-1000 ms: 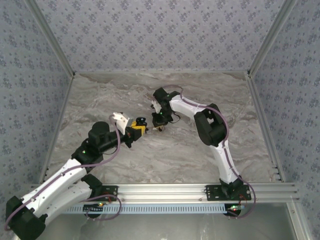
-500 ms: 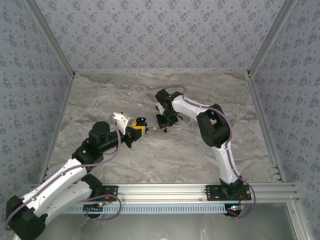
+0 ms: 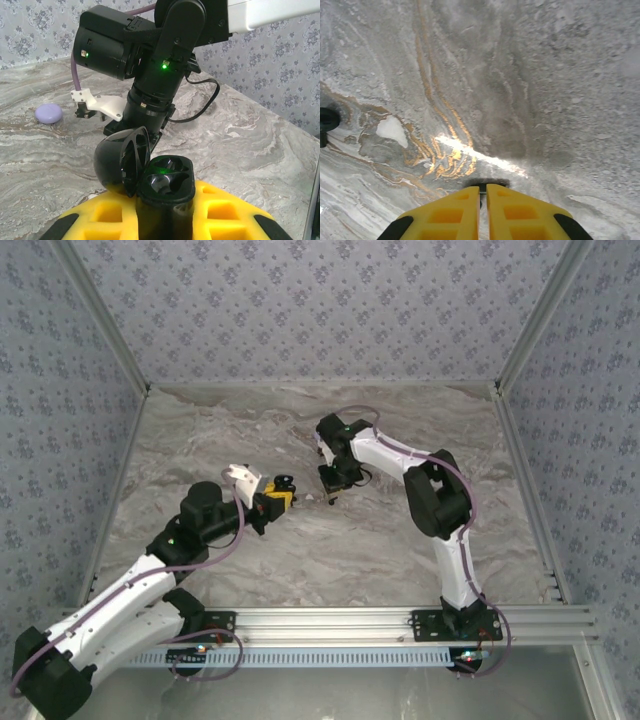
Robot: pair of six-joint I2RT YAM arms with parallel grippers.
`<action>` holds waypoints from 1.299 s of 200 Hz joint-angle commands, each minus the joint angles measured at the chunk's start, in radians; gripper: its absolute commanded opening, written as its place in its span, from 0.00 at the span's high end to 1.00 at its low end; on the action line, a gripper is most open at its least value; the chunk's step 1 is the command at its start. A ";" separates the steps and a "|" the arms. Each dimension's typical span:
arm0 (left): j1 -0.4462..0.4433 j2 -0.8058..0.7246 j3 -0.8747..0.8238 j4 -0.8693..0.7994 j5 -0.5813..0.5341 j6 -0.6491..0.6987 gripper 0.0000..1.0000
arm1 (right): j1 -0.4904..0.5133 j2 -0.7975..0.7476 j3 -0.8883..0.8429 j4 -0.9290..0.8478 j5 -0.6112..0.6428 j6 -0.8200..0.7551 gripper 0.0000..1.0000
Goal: Insert the wireless bluetooth earbuds into the charging case
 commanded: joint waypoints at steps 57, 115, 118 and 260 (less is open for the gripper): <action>-0.001 0.003 0.010 0.042 0.017 -0.016 0.86 | -0.019 0.058 0.037 -0.034 -0.013 -0.025 0.92; -0.002 0.000 0.006 0.043 0.018 -0.020 0.86 | -0.016 0.073 0.026 -0.046 -0.018 -0.040 0.92; -0.003 0.000 0.005 0.043 0.017 -0.020 0.86 | -0.016 0.073 0.026 -0.047 -0.019 -0.041 0.92; -0.005 -0.004 0.003 0.039 0.012 -0.023 0.87 | 0.001 0.030 -0.059 -0.060 -0.069 -0.072 0.91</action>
